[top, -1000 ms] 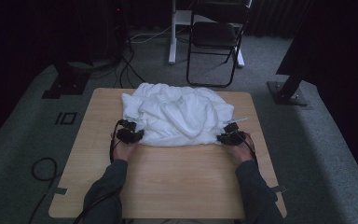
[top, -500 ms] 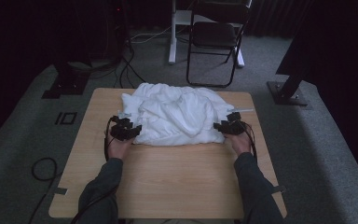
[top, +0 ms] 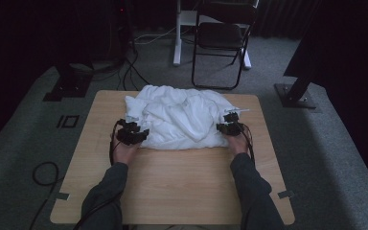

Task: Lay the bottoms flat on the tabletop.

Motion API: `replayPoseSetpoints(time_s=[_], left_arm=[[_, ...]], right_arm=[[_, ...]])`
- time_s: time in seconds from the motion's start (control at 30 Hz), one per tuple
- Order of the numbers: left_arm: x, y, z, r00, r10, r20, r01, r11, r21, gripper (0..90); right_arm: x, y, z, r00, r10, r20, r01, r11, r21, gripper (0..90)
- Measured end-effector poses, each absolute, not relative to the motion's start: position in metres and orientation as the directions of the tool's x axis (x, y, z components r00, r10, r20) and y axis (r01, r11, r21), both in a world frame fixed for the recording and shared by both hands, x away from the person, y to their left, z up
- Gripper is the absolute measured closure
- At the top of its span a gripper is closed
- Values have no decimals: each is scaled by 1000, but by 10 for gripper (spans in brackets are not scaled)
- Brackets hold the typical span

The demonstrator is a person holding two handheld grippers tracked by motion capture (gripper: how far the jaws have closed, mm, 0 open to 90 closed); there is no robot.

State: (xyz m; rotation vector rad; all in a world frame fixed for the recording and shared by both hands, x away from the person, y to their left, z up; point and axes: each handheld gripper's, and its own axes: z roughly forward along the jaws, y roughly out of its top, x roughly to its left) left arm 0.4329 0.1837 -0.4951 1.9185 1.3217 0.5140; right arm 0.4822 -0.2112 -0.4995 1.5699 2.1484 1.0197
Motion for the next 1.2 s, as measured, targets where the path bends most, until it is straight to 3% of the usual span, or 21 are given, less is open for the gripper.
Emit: replayPoseSetpoints(time_s=[0.13, 0.27, 0.77, 0.93, 1.2], left_arm=[[432, 183, -495, 395, 916, -71, 623, -210, 753, 544], [429, 180, -497, 408, 912, -53, 621, -234, 748, 545], [429, 177, -529, 413, 911, -1, 682, -309, 663, 591], [429, 180, -526, 400, 916, -24, 684, -281, 673, 573], [432, 186, -503, 392, 918, -61, 630, -220, 745, 512]], right_arm=[[460, -208, -490, -444, 895, 23, 653, 306, 693, 859], [434, -216, -485, -478, 878, -18, 613, 348, 709, 859], [358, -248, -494, -518, 855, -1, 597, 362, 716, 861], [349, -248, -508, -524, 851, -40, 622, 414, 664, 861], [349, -252, -521, -515, 857, -25, 647, 408, 644, 861]])
